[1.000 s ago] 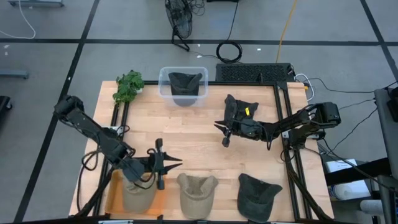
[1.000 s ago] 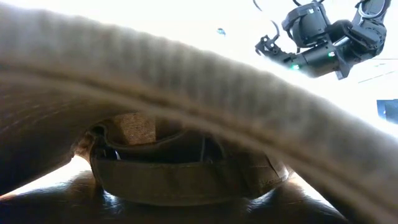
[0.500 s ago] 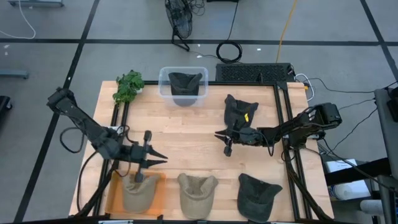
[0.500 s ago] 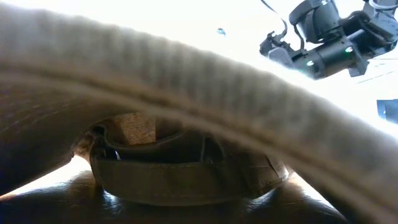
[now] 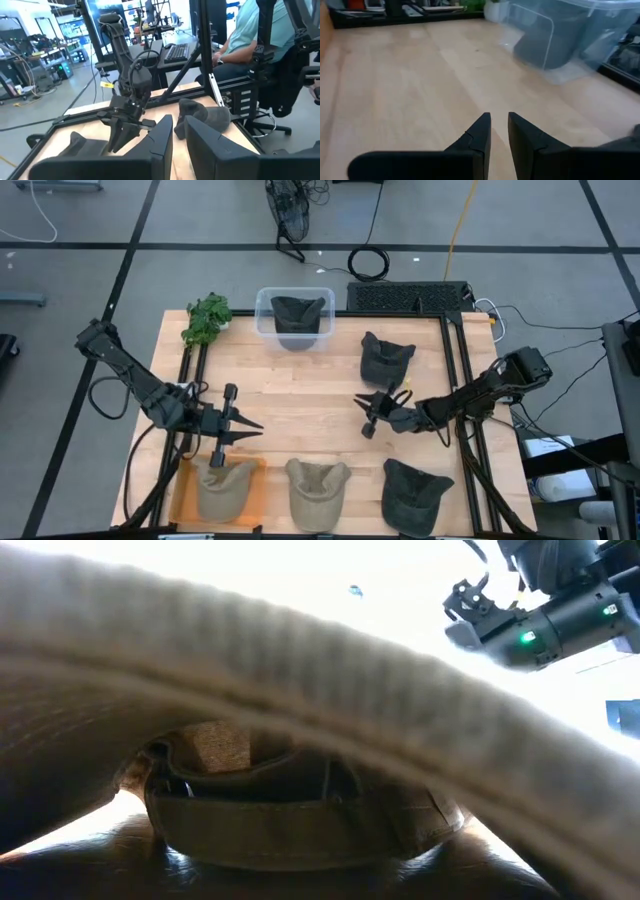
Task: Pick & Place hat
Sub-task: Put the top black cap into the transparent bin
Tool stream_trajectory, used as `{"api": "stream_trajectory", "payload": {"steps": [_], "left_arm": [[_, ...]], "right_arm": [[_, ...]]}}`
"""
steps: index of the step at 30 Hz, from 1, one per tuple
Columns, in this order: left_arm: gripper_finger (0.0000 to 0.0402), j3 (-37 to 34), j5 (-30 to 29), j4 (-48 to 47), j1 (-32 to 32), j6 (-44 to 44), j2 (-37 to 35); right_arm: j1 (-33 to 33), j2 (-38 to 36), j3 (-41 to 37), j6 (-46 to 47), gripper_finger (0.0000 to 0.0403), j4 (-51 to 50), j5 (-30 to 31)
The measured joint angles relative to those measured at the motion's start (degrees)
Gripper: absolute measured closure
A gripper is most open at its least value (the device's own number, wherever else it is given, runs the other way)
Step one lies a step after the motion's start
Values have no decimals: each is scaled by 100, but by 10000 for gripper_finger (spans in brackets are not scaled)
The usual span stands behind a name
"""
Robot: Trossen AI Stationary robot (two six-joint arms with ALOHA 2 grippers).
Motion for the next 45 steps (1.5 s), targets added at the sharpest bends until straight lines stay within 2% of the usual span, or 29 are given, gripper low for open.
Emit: {"api": "stream_trajectory", "payload": {"steps": [5,7,12,16,23,28,34,38,45], "left_arm": [[339,0,0,-8,0,7,2],[339,0,0,-85,0,-125,2],[339,0,-159,-349,0,-275,2],[339,0,-465,-436,4,-359,3],[339,0,-696,-448,4,-207,2],[339,2,-726,-399,4,-149,-15],[339,4,-1166,-402,4,42,-151],[339,6,-1415,-343,6,210,-337],[339,9,-1477,-299,83,226,-681]], "right_arm": [[-168,-10,0,91,359,-100,393],[-397,-167,0,135,359,-339,354],[-1201,-1078,-3,228,359,-1369,-575],[-1880,-1900,4,-100,353,-2266,-1268],[-2977,-2848,0,-482,291,-3963,-2160],[-3791,-2976,0,-1357,258,-4115,-3267],[-4861,-2851,0,-2196,256,-4387,-4164],[-5262,-2614,0,-2606,258,-4298,-4790],[-5331,-2417,2,-3054,259,-4246,-4949]]}}
